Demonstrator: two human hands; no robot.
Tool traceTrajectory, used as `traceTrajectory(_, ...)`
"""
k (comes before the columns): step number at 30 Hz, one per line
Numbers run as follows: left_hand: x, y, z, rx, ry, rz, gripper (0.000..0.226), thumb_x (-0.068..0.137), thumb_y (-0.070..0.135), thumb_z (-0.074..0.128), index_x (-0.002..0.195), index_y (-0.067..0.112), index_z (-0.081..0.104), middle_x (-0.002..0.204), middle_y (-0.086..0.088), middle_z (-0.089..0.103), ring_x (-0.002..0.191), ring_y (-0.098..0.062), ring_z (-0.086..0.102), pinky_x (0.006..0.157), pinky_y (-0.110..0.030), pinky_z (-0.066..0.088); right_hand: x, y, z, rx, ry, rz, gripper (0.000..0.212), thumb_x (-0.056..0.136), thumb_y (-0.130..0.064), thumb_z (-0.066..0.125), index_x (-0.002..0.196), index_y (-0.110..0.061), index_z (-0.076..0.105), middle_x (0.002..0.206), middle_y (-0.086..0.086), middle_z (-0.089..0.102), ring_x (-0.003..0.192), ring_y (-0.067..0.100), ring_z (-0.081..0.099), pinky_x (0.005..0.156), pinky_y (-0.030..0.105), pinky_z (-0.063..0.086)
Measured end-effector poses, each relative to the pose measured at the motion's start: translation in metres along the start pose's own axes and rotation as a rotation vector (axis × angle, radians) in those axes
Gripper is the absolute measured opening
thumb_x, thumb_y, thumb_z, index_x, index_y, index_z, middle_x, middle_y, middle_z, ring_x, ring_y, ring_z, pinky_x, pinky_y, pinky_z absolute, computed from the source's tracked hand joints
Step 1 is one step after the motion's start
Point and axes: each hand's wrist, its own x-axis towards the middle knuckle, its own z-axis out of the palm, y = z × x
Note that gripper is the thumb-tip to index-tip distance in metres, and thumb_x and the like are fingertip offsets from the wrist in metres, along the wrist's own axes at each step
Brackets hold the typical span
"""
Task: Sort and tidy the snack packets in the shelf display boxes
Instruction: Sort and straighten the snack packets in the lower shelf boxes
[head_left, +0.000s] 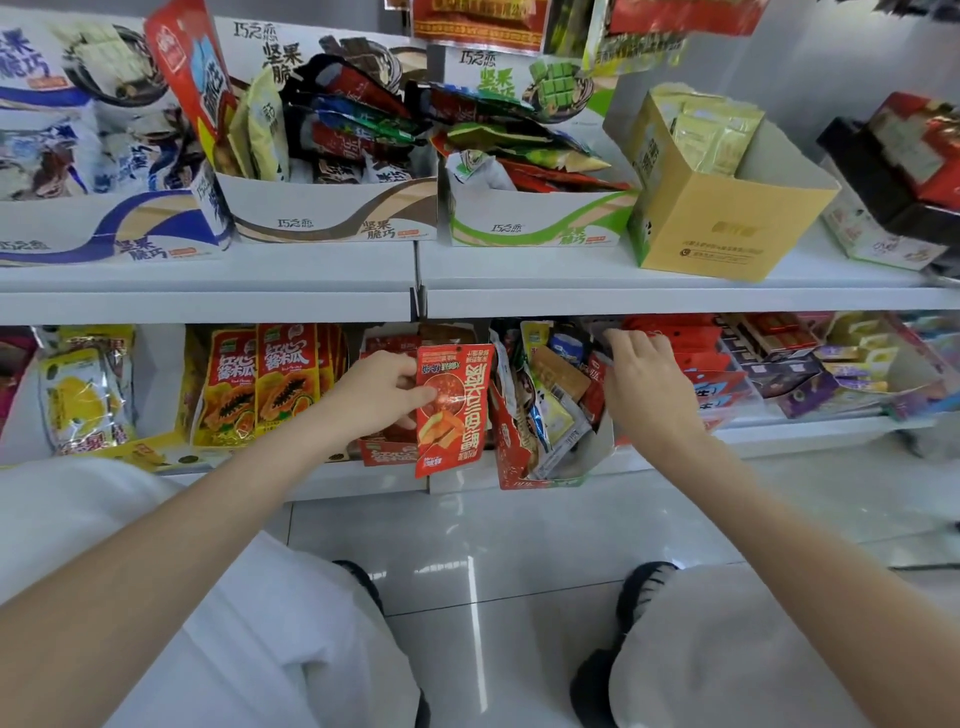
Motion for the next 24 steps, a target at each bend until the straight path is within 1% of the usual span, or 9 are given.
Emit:
traceTrajectory(2,-0.005,-0.002,-0.004,-0.11,-0.061,-0.016,0.018,0.091,0.017,0.054,0.108,0.015,0.061,0.099,0.002,0.068,0.086,-0.01,0.066,0.072,-0.023,0.057,-0.015,-0.022,-0.013,0.214,-0.008,-0.119,0.038,0.092,-0.02,0.051,0.129,-0.01,0.045,0.12,0.005,0.054,0.102,0.025,0.052,0.08,0.032,0.045)
traceTrajectory(5,-0.013,-0.004,-0.002,-0.131,-0.146,0.017,0.013,0.09,0.013,0.056,0.101,0.016,0.063,0.092,0.008,0.066,0.084,-0.005,0.064,0.068,-0.018,0.056,-0.024,-0.061,-0.02,0.687,-0.415,-0.09,0.053,0.088,-0.027,0.059,0.136,-0.019,0.036,0.113,-0.012,0.048,0.088,0.017,0.064,0.074,0.025,0.051)
traceTrajectory(8,-0.018,-0.015,0.001,-0.023,-0.15,0.059,0.01,0.089,0.015,0.058,0.082,0.019,0.064,0.089,0.005,0.066,0.075,-0.002,0.063,0.069,-0.017,0.053,-0.024,-0.081,-0.005,0.916,-0.503,0.017,0.016,0.092,-0.014,0.054,0.108,-0.015,0.057,0.09,-0.002,0.063,0.075,0.019,0.068,0.061,0.021,0.056)
traceTrajectory(11,-0.02,-0.036,-0.008,0.331,-0.007,0.075,0.014,0.091,0.017,0.056,0.097,0.018,0.068,0.106,0.003,0.066,0.091,-0.008,0.06,0.083,-0.021,0.047,-0.017,-0.086,0.012,0.88,-0.359,0.086,0.011,0.093,-0.01,0.051,0.087,-0.012,0.059,0.084,0.008,0.066,0.076,0.025,0.07,0.068,0.035,0.059)
traceTrajectory(13,-0.019,-0.052,-0.016,0.515,0.069,0.053,0.024,0.092,0.017,0.053,0.114,0.015,0.064,0.123,-0.001,0.06,0.108,-0.015,0.056,0.091,-0.027,0.043,-0.007,-0.086,0.018,0.867,-0.212,0.1,0.012,0.094,-0.013,0.05,0.096,-0.011,0.062,0.088,0.01,0.068,0.076,0.022,0.07,0.075,0.04,0.058)
traceTrajectory(16,-0.019,-0.075,-0.02,0.694,-0.013,0.044,0.039,0.094,0.018,0.048,0.132,0.016,0.049,0.145,-0.002,0.039,0.129,-0.02,0.039,0.106,-0.032,0.033,0.008,-0.098,0.022,0.915,-0.119,0.04,0.019,0.096,-0.014,0.046,0.107,-0.009,0.061,0.092,0.009,0.068,0.078,0.018,0.07,0.076,0.038,0.057)
traceTrajectory(19,-0.02,-0.083,-0.02,0.742,-0.104,0.01,0.046,0.095,0.02,0.044,0.14,0.016,0.038,0.155,-0.001,0.016,0.14,-0.025,0.022,0.113,-0.035,0.023,0.013,-0.121,0.036,0.838,-0.191,-0.026,0.025,0.097,-0.009,0.042,0.116,-0.005,0.058,0.094,0.01,0.066,0.077,0.018,0.069,0.072,0.025,0.056)
traceTrajectory(22,-0.018,-0.084,-0.023,0.74,-0.123,-0.04,0.043,0.095,0.02,0.044,0.137,0.01,0.042,0.156,-0.008,0.013,0.14,-0.026,0.023,0.112,-0.034,0.025,0.017,-0.143,0.062,0.707,-0.308,-0.084,0.025,0.096,-0.007,0.04,0.109,-0.001,0.061,0.096,0.018,0.067,0.082,0.03,0.068,0.078,0.04,0.055)
traceTrajectory(24,-0.015,-0.083,-0.024,0.728,-0.134,-0.052,0.043,0.095,0.021,0.044,0.136,0.008,0.043,0.155,-0.009,0.016,0.138,-0.026,0.027,0.112,-0.034,0.026,0.021,-0.155,0.076,0.614,-0.372,-0.081,0.024,0.097,-0.006,0.038,0.099,0.004,0.06,0.092,0.021,0.066,0.082,0.033,0.066,0.075,0.041,0.054)
